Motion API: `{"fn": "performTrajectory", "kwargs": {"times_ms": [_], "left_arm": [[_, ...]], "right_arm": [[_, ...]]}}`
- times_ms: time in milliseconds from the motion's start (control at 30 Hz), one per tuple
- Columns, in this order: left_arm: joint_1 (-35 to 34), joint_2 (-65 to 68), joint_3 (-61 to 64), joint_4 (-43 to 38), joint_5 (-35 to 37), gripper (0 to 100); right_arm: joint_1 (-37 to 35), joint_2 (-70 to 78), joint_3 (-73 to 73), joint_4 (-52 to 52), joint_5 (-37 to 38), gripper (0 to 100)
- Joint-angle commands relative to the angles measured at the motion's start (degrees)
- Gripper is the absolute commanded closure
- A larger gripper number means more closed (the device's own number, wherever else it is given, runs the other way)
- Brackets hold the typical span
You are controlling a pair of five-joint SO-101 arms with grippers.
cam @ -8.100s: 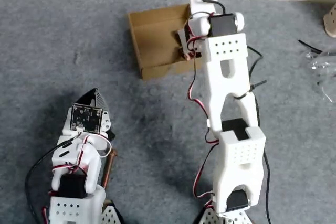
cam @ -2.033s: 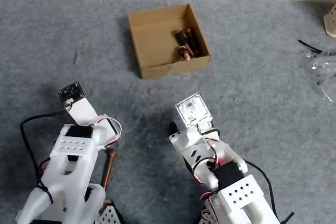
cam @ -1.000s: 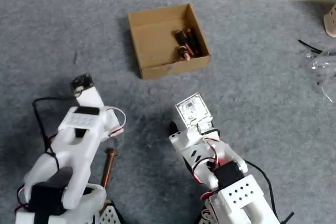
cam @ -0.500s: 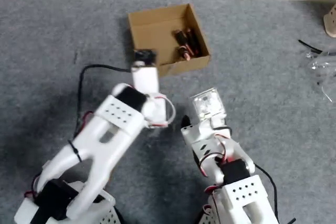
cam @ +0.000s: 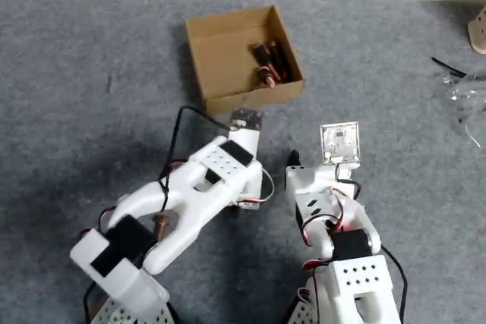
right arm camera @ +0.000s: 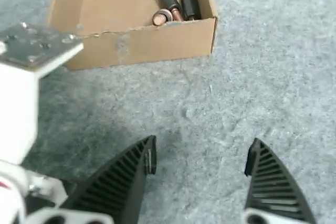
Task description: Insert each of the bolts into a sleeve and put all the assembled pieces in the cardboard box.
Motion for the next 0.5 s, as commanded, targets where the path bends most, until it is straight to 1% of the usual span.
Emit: {"fn": "performTrajectory", "kwargs": {"times_ms": [0, 167, 267, 333, 467], "left_arm": [[0.2, 1.1, -2.8, -0.5, -0.4, 100], [0.1, 1.1, -5.4, -0.4, -0.4, 99], [0.1, 1.1, -6.0, -0.4, -0.4, 98], [0.1, 1.1, -6.0, 0.4, -0.3, 94], [0.0, 0.6, -6.3, 6.9, -0.1, 79]], "right_arm": [[0.8, -0.8, -0.7, -1.8, -0.6, 74.0], [0.7, -0.8, -0.7, -1.9, -0.6, 74.0], [-0.7, -0.8, -0.7, -1.9, -0.5, 74.0], [-1.4, -0.8, -0.7, -1.9, -0.5, 74.0], [-1.3, -0.8, -0.7, -1.9, -0.5, 74.0]]}}
